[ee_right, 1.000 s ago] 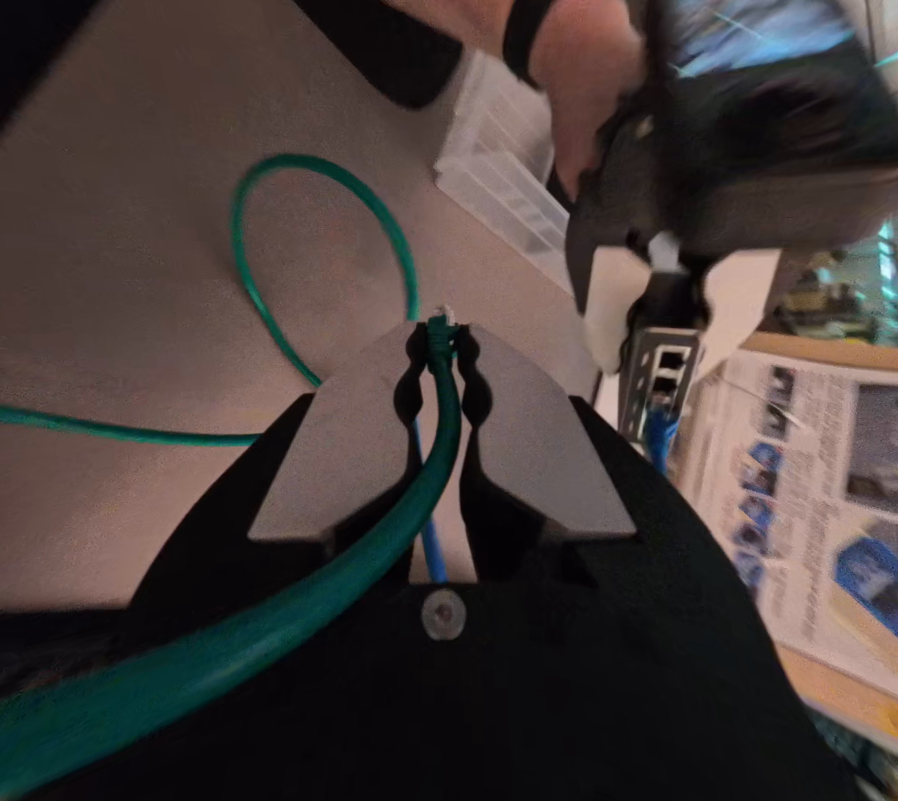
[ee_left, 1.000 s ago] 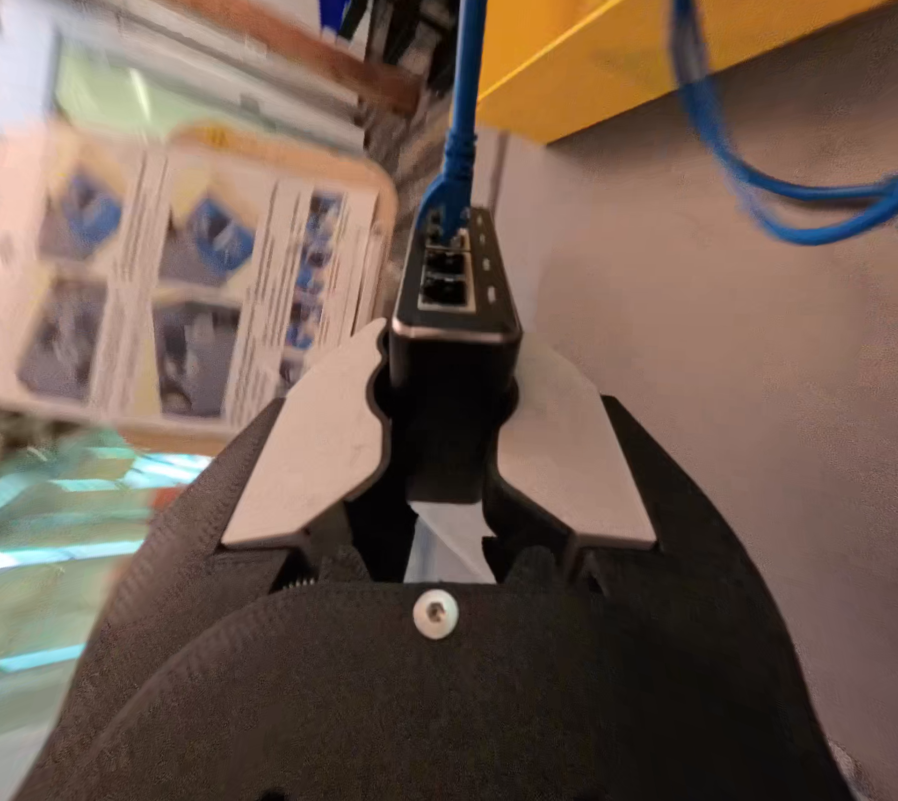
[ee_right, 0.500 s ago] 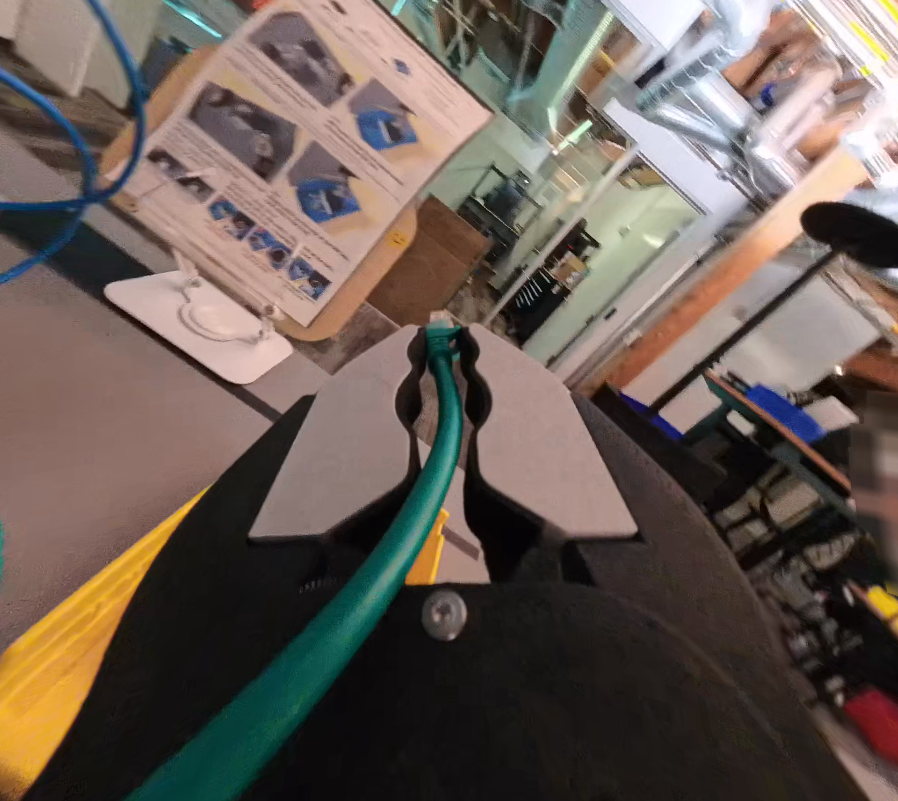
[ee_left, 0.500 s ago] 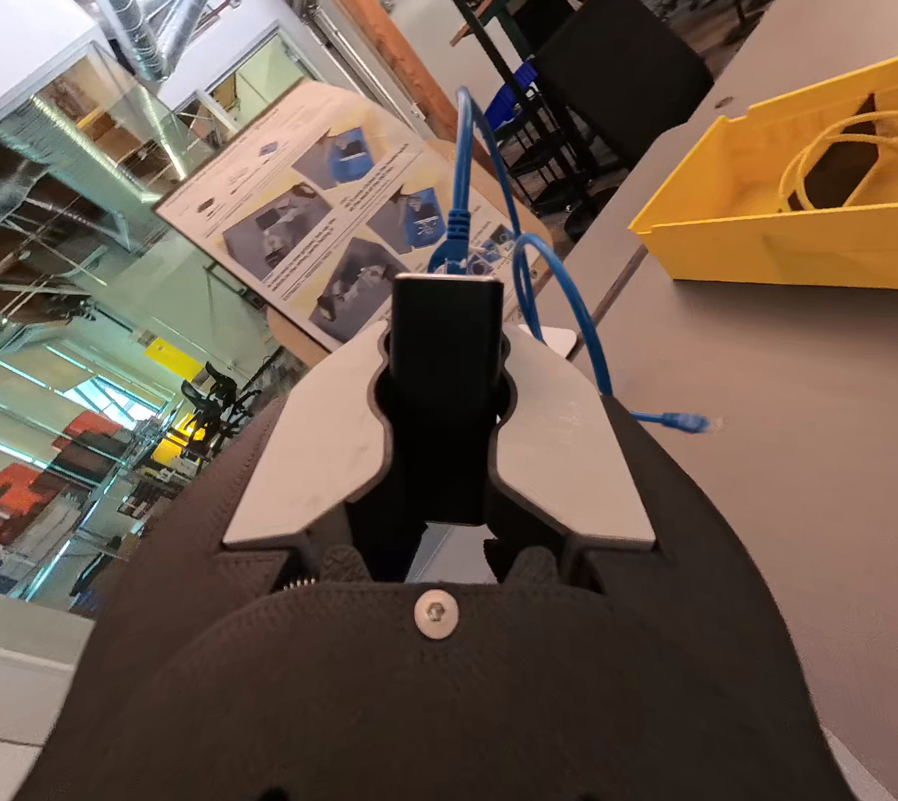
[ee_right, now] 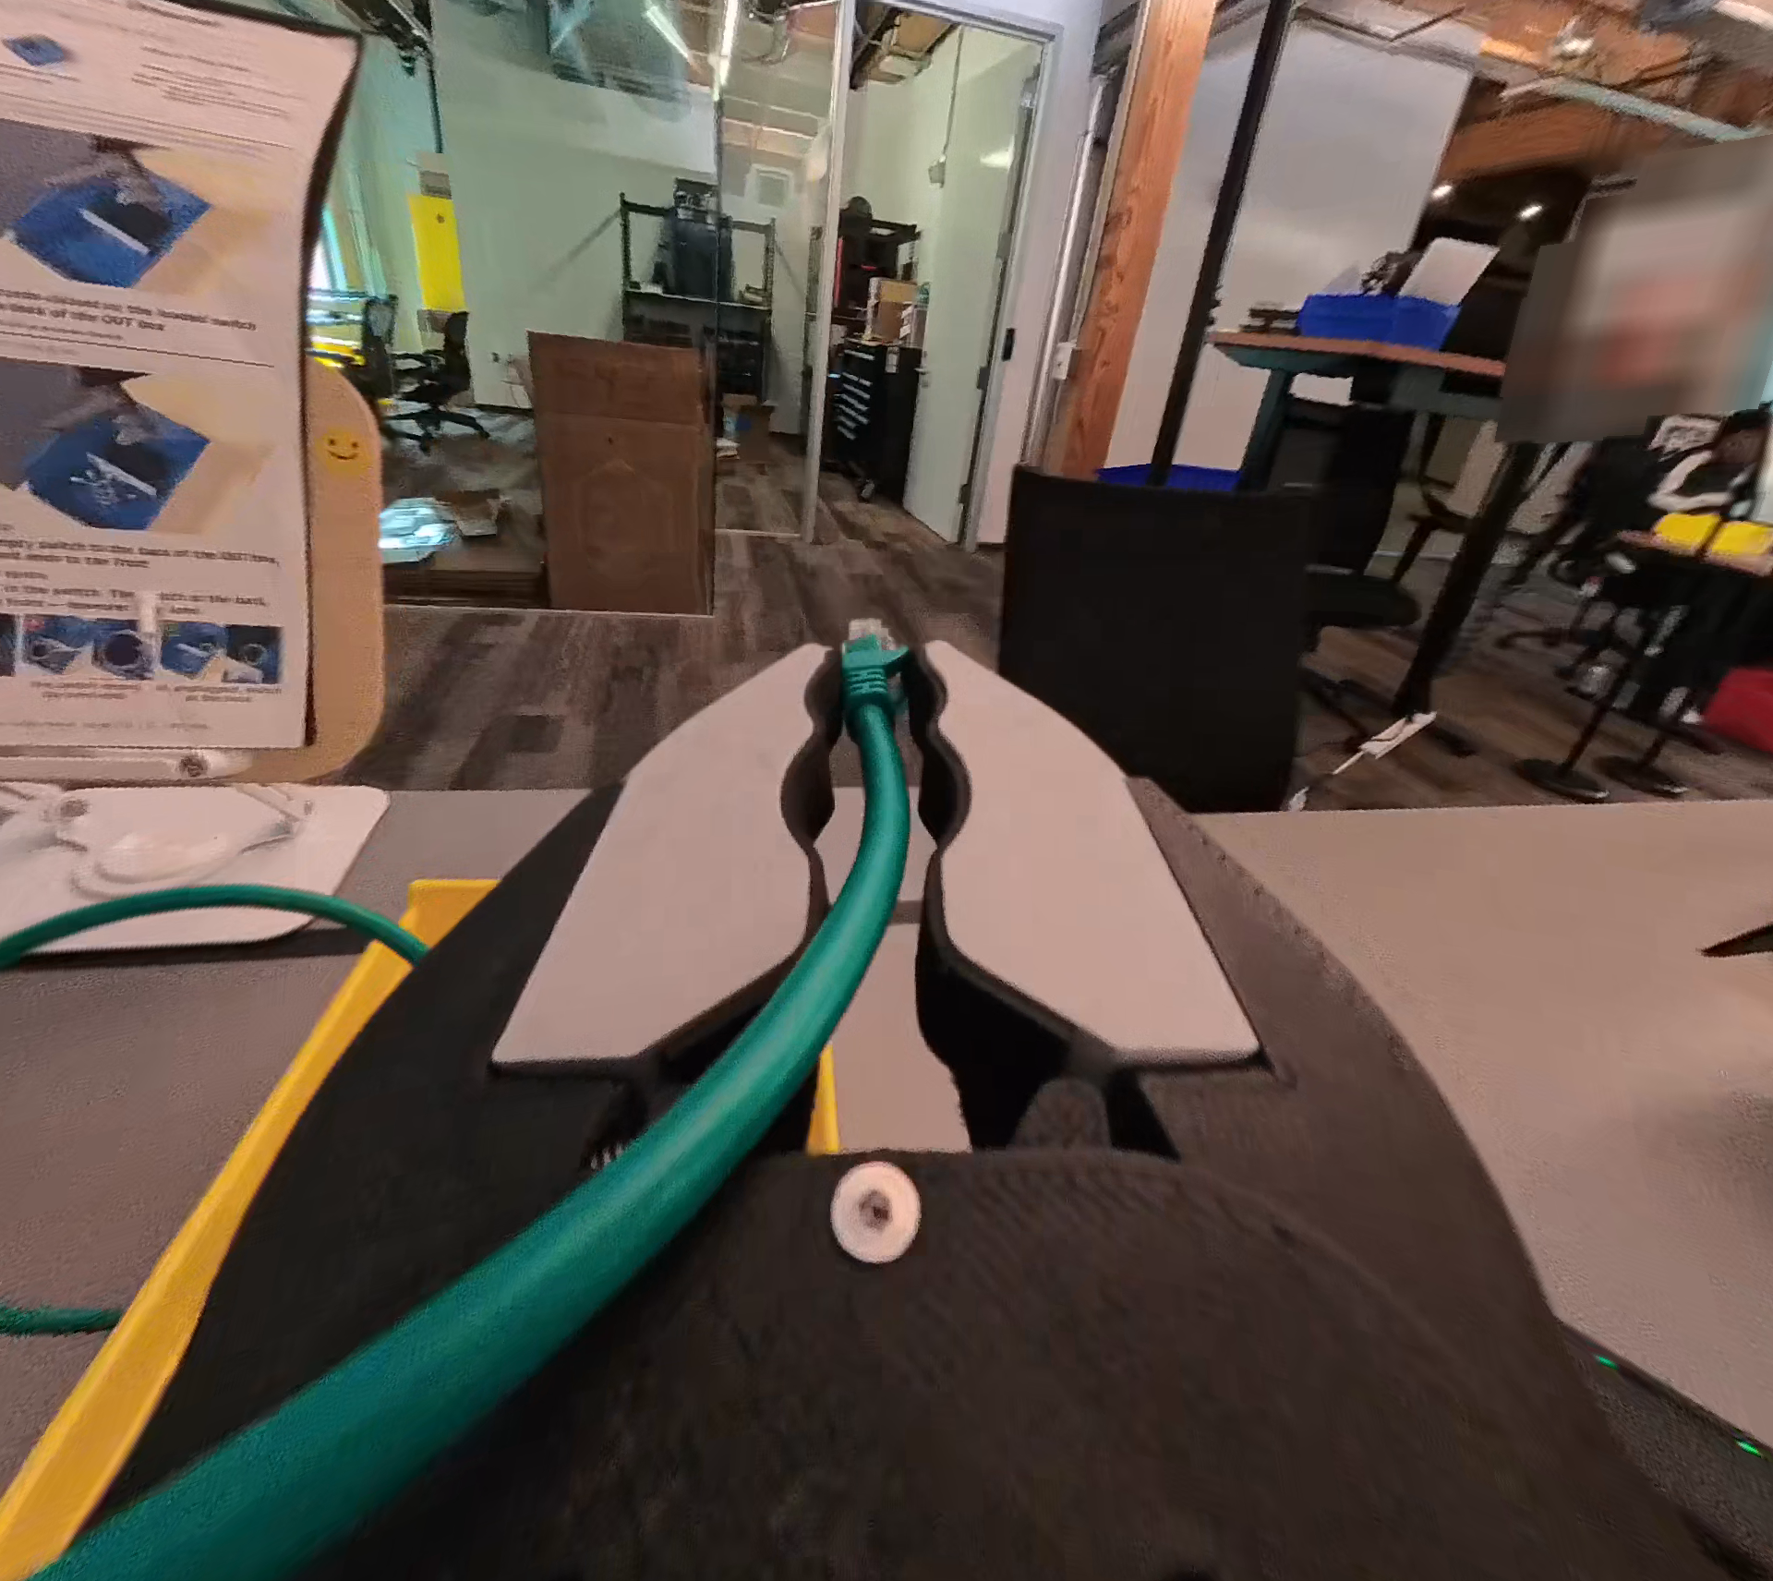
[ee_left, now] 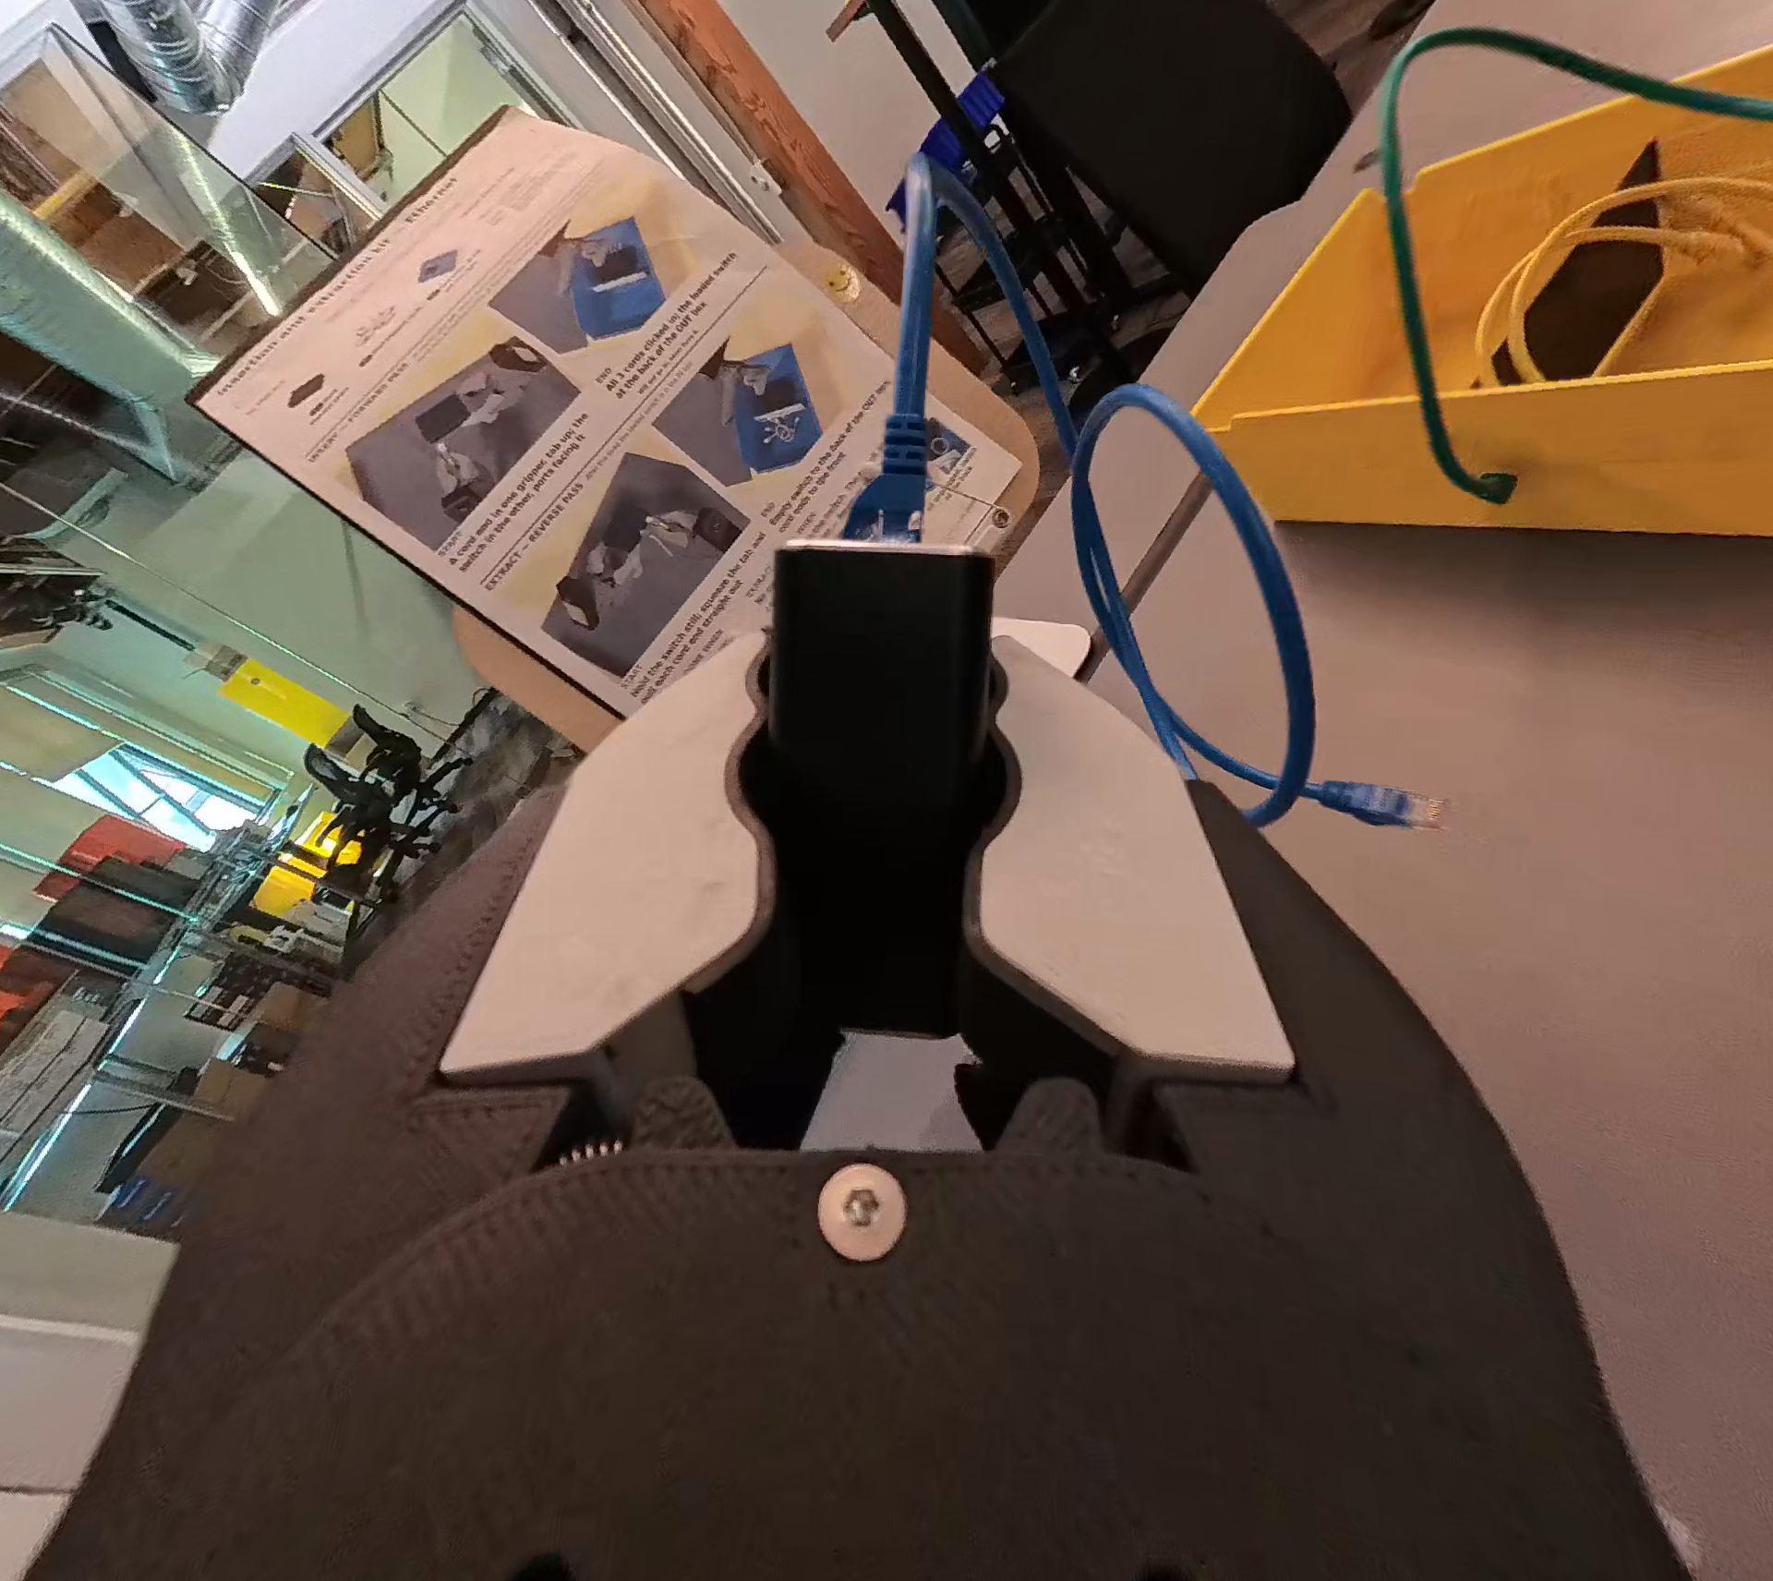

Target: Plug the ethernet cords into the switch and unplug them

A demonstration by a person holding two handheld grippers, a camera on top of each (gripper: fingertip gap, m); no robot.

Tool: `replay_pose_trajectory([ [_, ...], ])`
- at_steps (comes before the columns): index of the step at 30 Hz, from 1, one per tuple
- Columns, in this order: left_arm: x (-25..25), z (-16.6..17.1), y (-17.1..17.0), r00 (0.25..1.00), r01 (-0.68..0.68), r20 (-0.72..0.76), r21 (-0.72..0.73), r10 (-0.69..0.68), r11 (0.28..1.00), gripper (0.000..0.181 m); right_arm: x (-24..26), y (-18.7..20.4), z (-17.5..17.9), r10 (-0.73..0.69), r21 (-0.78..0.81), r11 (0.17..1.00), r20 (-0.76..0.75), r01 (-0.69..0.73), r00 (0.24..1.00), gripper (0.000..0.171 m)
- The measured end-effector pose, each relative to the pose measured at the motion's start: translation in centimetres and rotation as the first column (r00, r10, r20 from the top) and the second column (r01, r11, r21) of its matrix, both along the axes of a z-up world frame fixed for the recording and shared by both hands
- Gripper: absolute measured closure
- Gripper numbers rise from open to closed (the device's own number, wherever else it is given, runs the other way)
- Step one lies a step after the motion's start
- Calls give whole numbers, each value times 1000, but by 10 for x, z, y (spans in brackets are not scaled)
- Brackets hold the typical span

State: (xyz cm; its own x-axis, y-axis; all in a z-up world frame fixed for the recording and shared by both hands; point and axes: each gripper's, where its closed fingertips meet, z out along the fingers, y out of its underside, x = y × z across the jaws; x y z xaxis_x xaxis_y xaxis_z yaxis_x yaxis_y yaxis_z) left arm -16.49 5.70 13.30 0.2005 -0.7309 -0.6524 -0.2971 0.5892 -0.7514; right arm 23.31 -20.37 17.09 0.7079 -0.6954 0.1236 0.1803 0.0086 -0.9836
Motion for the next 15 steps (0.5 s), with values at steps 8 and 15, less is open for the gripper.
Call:
replay_pose_trajectory([
  [8,2,0,-2,1000,15,1,-12,-15,1000,145,-36,63,13,205,-250,947,-11,-201,979,157],
  [15,-8,13,-11,998,47,42,-8,-47,999,144,-59,80,95,159,-432,898,143,-83,977,157],
])
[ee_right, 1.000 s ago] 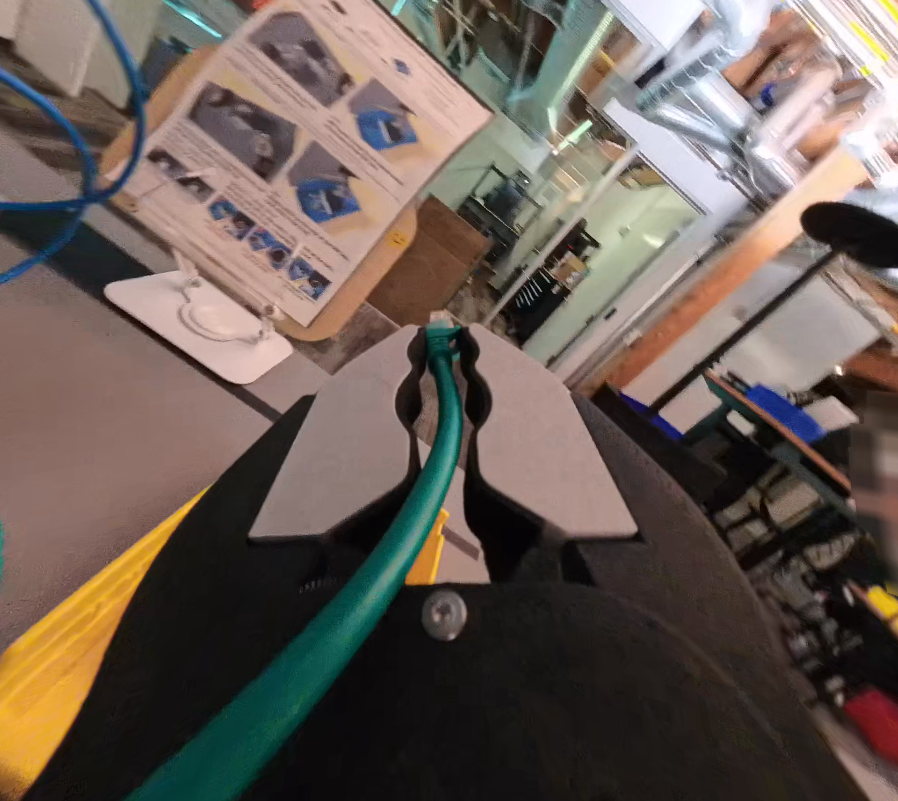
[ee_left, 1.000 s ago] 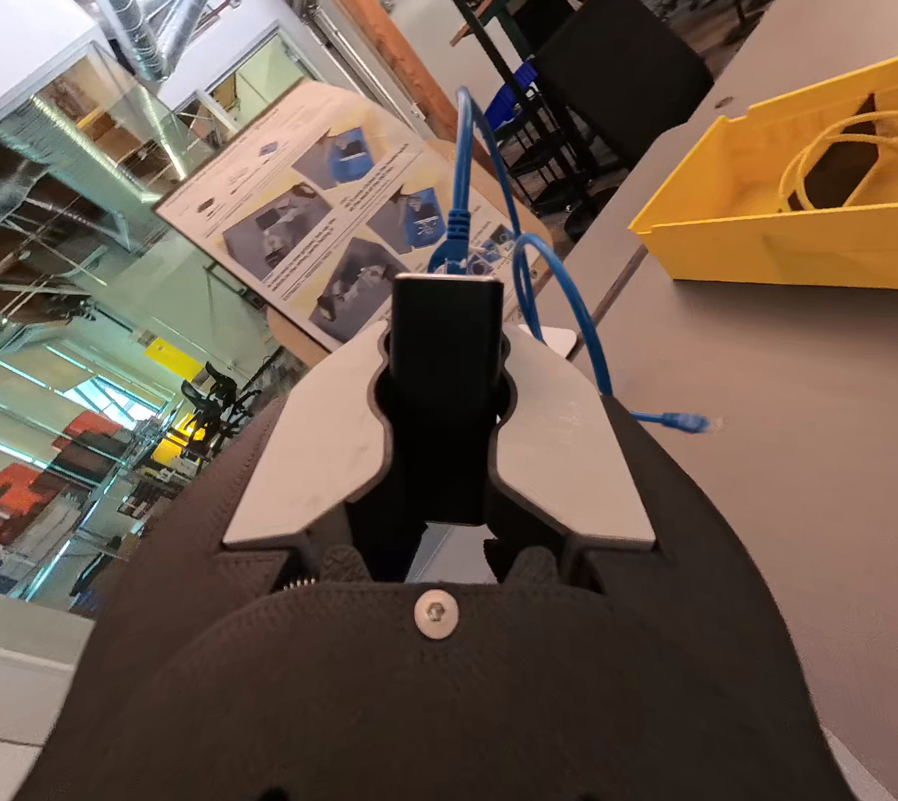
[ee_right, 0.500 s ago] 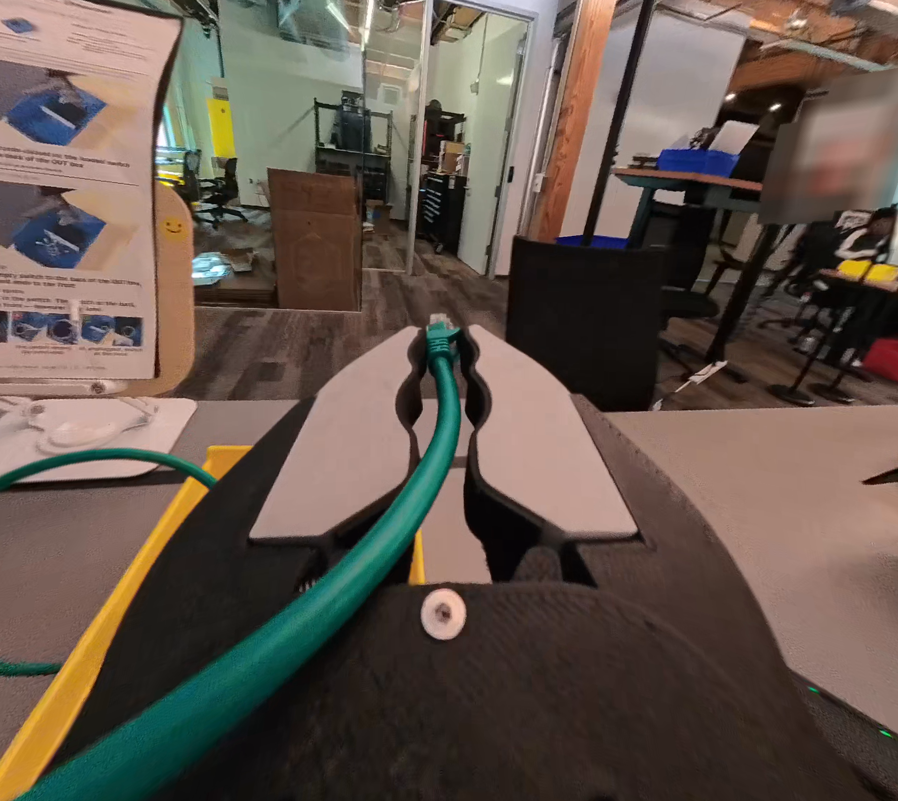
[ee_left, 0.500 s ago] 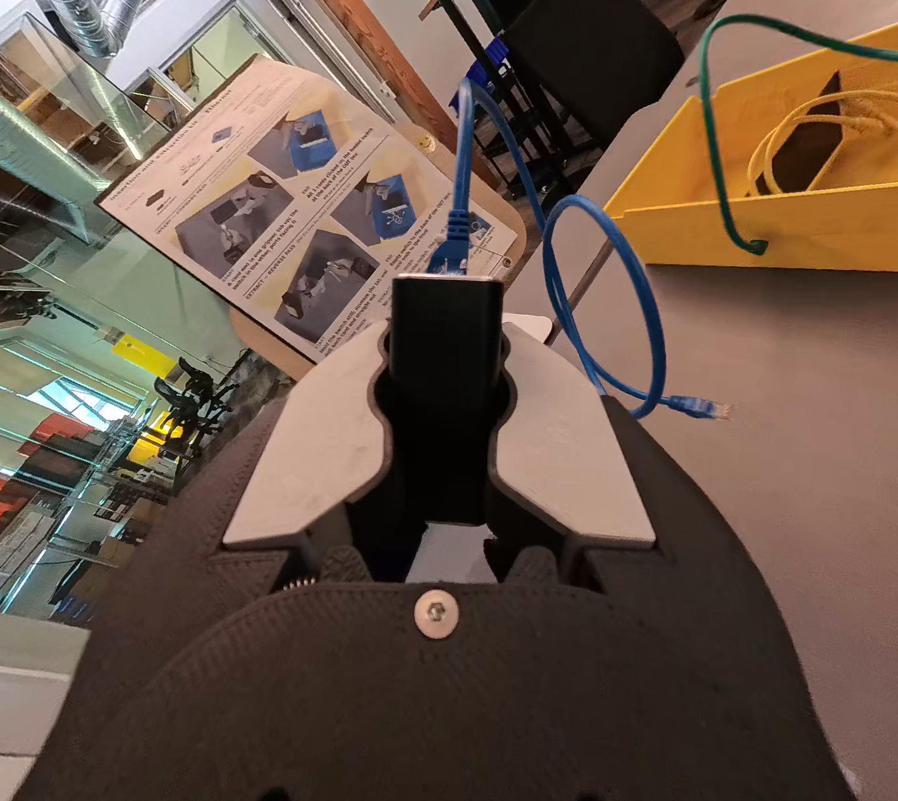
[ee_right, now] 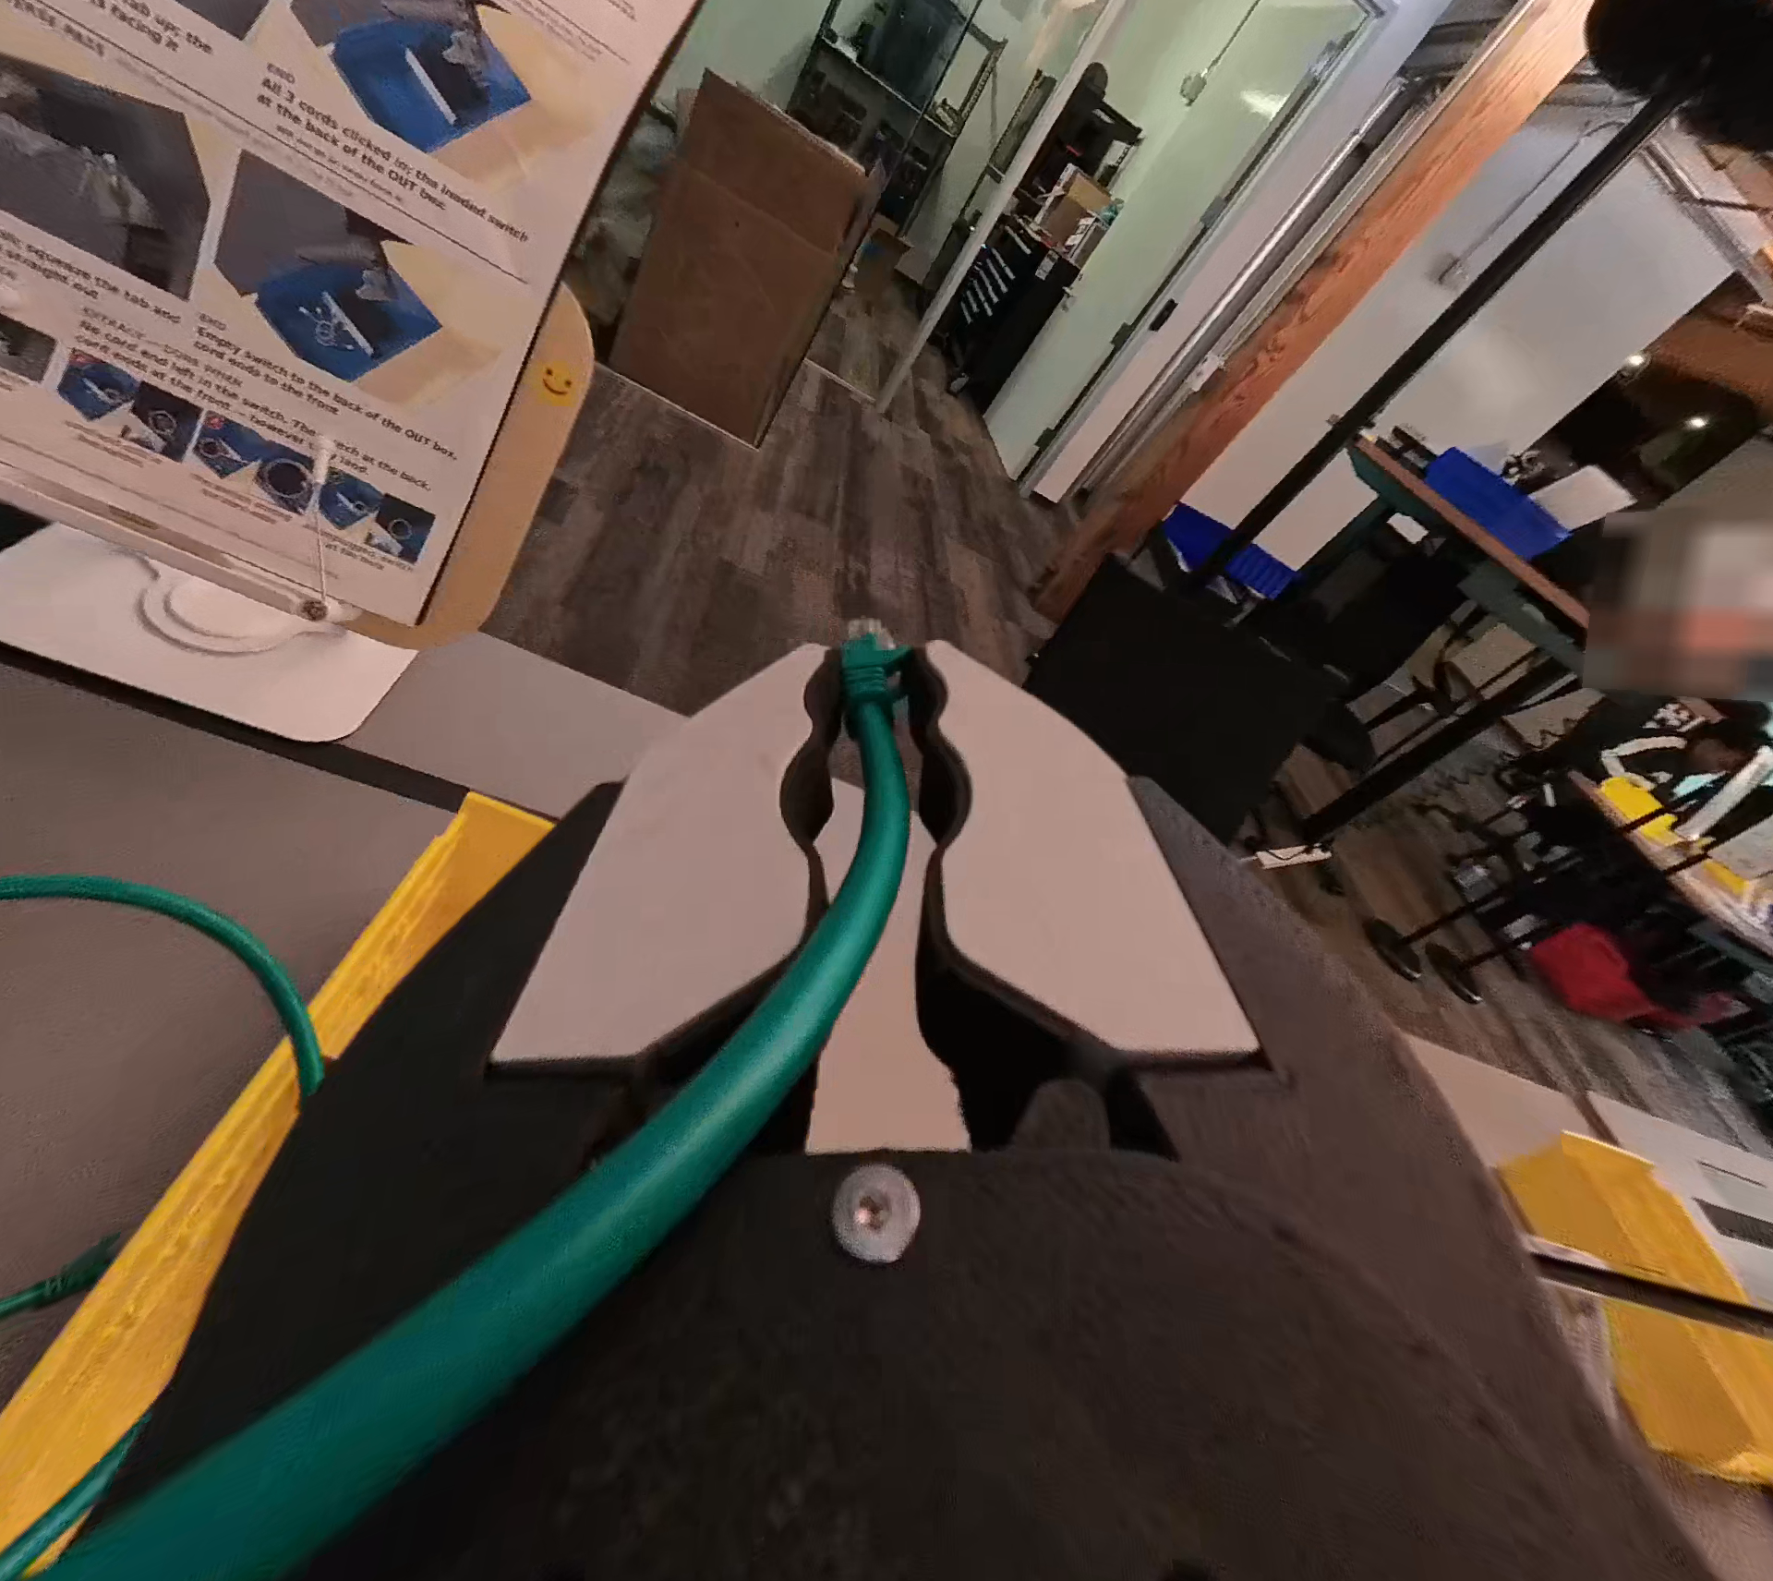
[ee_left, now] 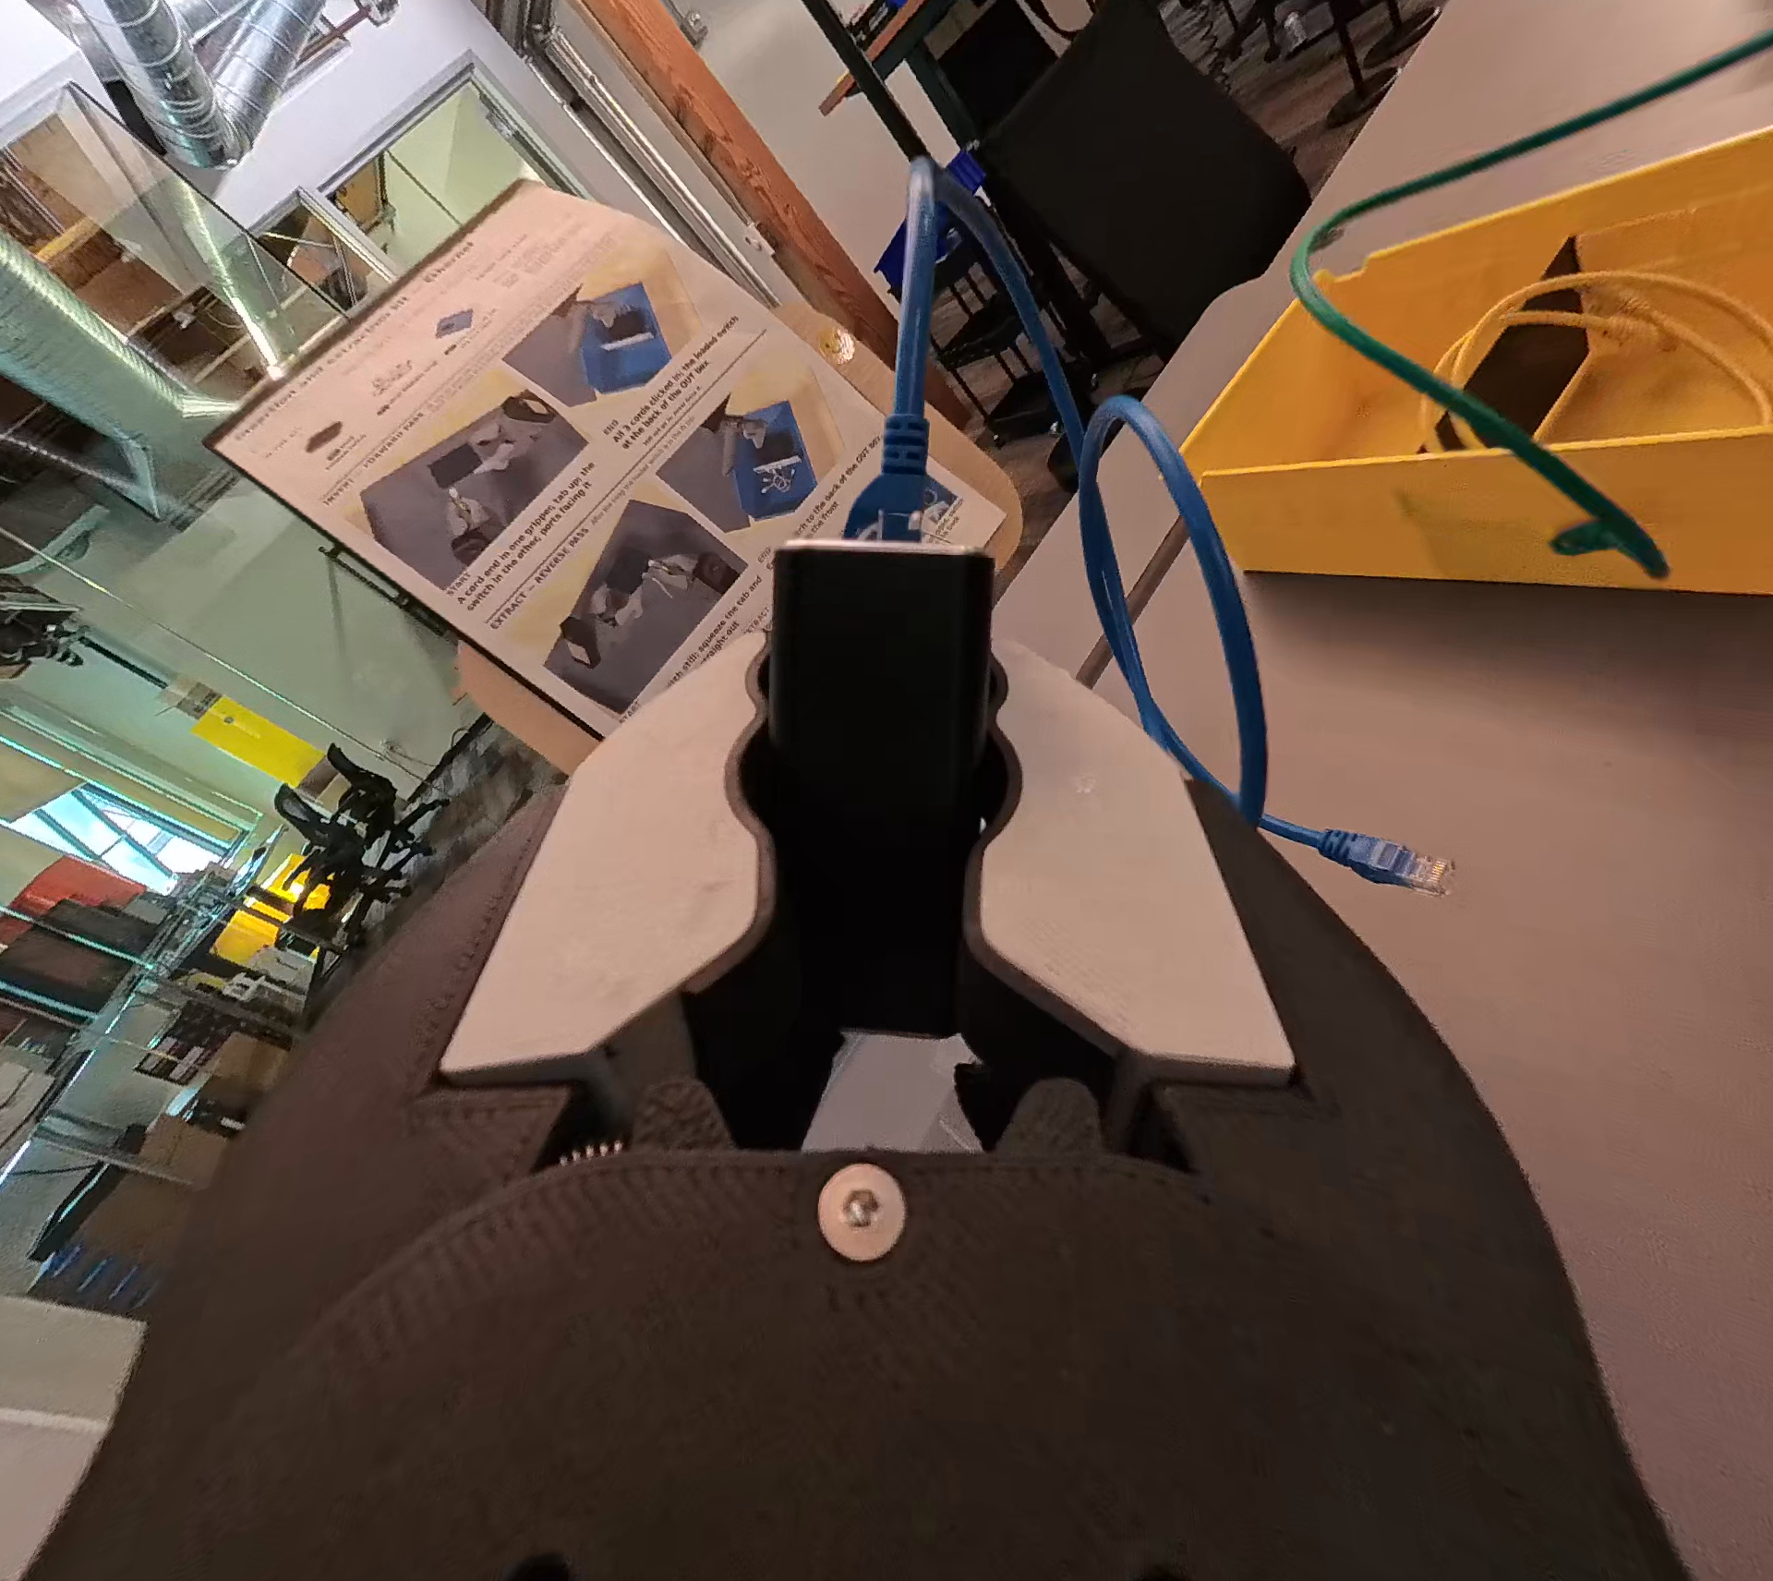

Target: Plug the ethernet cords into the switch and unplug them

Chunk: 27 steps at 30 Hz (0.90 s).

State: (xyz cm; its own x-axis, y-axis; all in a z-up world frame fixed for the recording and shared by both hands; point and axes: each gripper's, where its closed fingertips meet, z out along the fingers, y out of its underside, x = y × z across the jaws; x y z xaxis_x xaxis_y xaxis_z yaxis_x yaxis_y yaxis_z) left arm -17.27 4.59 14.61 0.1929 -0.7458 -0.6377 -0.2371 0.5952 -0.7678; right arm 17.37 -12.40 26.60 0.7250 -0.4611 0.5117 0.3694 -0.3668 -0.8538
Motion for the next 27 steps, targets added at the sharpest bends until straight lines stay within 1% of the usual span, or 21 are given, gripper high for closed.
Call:
replay_pose_trajectory([
  [3,-3,3,-3,1000,15,8,-6,-15,1000,144,0,-5,19,-44,-52,998,24,45,999,157],
  [6,-4,4,-6,1000,26,9,-7,-26,1000,144,12,-12,21,-129,-138,981,65,137,989,157],
  [10,-6,6,-13,999,47,12,0,-47,999,144,25,-18,14,-189,-203,959,50,195,981,157],
  [13,-6,8,-20,997,73,20,-2,-73,997,144,43,-28,0,-255,-297,914,110,277,961,157],
  [17,-6,9,-26,995,98,25,-3,-98,995,144,61,-34,-45,-276,-425,857,102,293,956,157],
  [20,-5,8,-27,994,107,23,-11,-107,994,144,67,-40,-95,-283,-566,778,75,275,956,157],
  [23,-3,6,-27,993,114,18,-19,-114,993,145,71,-49,-146,-298,-721,629,121,290,947,157],
  [25,-2,5,-28,993,118,14,-23,-118,993,145,72,-54,-177,-290,-798,526,157,295,944,157],
  [27,-1,3,-28,993,121,7,-26,-121,992,145,71,-59,-212,-295,-866,422,149,269,944,156],
])
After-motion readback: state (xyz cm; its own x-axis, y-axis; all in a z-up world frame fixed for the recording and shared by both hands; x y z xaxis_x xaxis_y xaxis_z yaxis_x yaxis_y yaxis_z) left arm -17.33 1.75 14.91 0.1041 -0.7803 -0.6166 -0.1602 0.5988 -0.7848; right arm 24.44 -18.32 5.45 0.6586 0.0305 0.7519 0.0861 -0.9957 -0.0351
